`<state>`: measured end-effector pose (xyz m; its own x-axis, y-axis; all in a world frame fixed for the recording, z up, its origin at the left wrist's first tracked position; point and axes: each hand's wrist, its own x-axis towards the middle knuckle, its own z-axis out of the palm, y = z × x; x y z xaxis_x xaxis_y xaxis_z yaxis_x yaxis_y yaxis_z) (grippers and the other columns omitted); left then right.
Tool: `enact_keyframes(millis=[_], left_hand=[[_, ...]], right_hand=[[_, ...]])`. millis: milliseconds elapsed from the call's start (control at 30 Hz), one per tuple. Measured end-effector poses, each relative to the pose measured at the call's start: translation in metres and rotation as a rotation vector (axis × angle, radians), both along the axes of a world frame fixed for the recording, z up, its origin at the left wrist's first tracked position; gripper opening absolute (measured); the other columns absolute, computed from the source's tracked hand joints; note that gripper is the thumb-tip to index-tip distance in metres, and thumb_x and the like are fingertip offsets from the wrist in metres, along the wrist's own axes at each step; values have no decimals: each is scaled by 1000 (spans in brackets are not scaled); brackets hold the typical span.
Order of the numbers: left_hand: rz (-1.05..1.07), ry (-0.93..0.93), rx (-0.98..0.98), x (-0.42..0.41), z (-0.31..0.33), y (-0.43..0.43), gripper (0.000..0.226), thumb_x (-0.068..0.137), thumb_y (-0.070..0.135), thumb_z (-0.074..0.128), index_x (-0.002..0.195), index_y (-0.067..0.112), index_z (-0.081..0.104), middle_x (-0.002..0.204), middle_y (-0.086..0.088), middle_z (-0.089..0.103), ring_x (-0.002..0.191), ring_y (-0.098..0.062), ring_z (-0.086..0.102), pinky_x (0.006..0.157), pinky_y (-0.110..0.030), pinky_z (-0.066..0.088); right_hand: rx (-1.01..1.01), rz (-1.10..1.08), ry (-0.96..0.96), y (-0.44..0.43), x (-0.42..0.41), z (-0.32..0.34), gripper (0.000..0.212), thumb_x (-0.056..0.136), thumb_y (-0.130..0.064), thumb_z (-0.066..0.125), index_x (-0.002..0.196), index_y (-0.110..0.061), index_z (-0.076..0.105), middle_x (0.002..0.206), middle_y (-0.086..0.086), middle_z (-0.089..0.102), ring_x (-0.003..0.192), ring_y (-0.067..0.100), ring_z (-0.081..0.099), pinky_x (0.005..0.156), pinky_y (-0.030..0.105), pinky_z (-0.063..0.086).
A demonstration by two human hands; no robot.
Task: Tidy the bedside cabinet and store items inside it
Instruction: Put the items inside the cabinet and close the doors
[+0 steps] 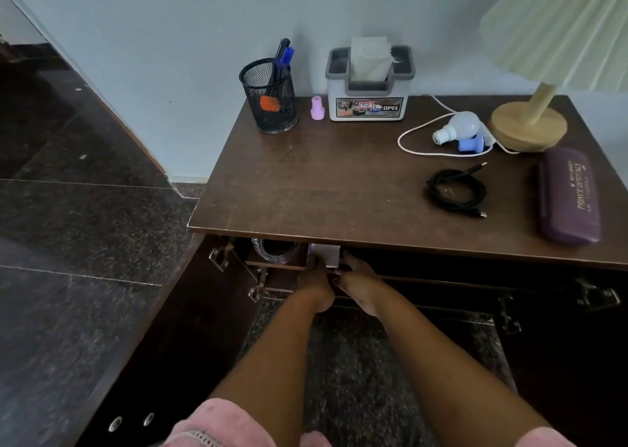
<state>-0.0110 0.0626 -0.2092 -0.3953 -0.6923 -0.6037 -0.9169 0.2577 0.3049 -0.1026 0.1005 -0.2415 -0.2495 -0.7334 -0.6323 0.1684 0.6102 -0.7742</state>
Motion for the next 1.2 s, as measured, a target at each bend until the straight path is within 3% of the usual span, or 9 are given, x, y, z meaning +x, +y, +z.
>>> enact_keyframes(millis=[267, 367, 533, 700, 800, 867, 1000, 1100, 1200], left_hand=[[-98, -119, -52, 11, 6, 5, 73, 93, 8, 42, 151, 3, -3, 159, -16, -9, 148, -30, -3, 120, -33, 10], [-80, -171, -66, 26, 19, 7, 71, 90, 17, 49, 150, 7, 13, 158, -16, 7, 146, -32, 12, 118, -35, 16], [-194, -189, 137, 30, 88, 11, 40, 94, 21, 50, 131, 5, 50, 135, -14, 52, 123, -28, 51, 99, -32, 41], [62, 395, 202, 13, 163, 29, 16, 97, 18, 48, 102, 17, 63, 79, 2, 57, 71, -8, 50, 64, -24, 37], [278, 685, 189, 6, 182, 50, 26, 98, 17, 47, 121, 17, 59, 105, 4, 60, 96, -10, 56, 82, -24, 40], [345, 725, 260, 3, 184, 65, 26, 98, 19, 47, 122, 19, 58, 116, 3, 59, 104, -13, 57, 86, -28, 41], [401, 680, 360, -3, 174, 76, 23, 98, 20, 47, 118, 20, 58, 119, 2, 60, 104, -14, 58, 87, -30, 41], [460, 646, 368, -4, 165, 74, 23, 98, 21, 47, 118, 20, 58, 119, 3, 61, 104, -14, 59, 89, -31, 42], [558, 672, 411, -2, 159, 70, 23, 98, 22, 46, 118, 19, 58, 121, 1, 62, 103, -15, 59, 91, -33, 43]], right_hand=[[64, 112, 41, 5, -1, 4, 75, 82, 10, 49, 148, -19, 28, 147, 4, 38, 130, 26, 42, 96, 38, 49], [164, 311, 257, 10, -4, 12, 70, 76, 1, 50, 142, -19, 36, 138, 12, 46, 120, 30, 49, 93, 39, 49], [168, 733, 440, 26, -4, 96, 14, 87, -6, 53, 100, -6, 59, 91, 11, 56, 77, 22, 57, 68, 33, 43], [-41, 446, 370, 43, -34, 178, 29, 94, -11, 49, 121, -11, 60, 101, 5, 63, 70, 5, 55, 61, 20, 41], [-176, 102, 647, 62, -62, 194, 34, 89, -13, 54, 123, -17, 59, 114, 5, 62, 92, 13, 59, 80, 26, 47], [-43, 50, 816, 77, -80, 189, 46, 89, -21, 52, 135, -25, 46, 126, 7, 58, 115, 23, 54, 97, 34, 44], [168, 165, 883, 92, -95, 171, 63, 92, -31, 51, 147, -33, 21, 140, 13, 47, 124, 32, 48, 100, 40, 42], [131, 108, 863, 86, -95, 167, 50, 92, -35, 50, 140, -31, 34, 133, 14, 52, 116, 33, 55, 99, 39, 44], [97, 64, 867, 81, -88, 167, 27, 92, -45, 47, 108, -25, 55, 111, 9, 63, 96, 30, 63, 89, 36, 47]])
